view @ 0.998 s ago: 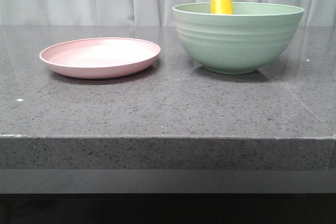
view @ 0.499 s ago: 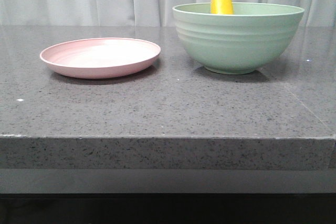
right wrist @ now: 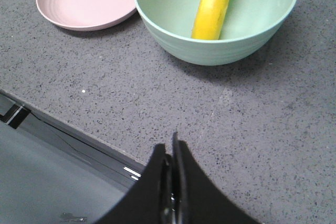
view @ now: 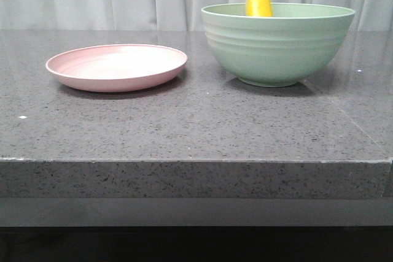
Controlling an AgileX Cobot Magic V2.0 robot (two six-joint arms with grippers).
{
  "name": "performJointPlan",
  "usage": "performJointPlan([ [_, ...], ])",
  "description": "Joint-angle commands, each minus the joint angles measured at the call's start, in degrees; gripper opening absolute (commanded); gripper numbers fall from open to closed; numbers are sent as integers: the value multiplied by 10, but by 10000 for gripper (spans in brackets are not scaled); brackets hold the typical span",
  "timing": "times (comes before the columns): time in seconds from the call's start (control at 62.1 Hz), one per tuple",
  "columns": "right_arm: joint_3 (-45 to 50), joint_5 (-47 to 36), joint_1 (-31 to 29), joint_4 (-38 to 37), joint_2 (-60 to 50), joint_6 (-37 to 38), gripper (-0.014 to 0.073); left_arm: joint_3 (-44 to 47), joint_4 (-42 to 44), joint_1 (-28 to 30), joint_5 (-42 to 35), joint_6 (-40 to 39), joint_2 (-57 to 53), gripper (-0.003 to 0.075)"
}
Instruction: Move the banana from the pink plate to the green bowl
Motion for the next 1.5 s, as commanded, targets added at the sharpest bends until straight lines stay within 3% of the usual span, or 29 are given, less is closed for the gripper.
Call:
performJointPlan([
  [0.0, -12, -32, -4, 12, 1, 0, -71, 3, 5, -5, -56, 8, -12, -20],
  [0.37, -12, -32, -4, 12, 1, 0, -71, 3, 6, -23, -56, 56, -12, -20],
  [1.304, -12, -32, -4, 12, 1, 0, -71, 3, 2, -22, -57, 56, -12, -20],
  [1.416, 6, -61, -3, 1, -26, -3, -71, 3, 2, -22, -57, 56, -12, -20],
  [1.481, 54, -138, -3, 0, -65, -3, -71, 3, 2, -22, -57, 56, -11, -20],
])
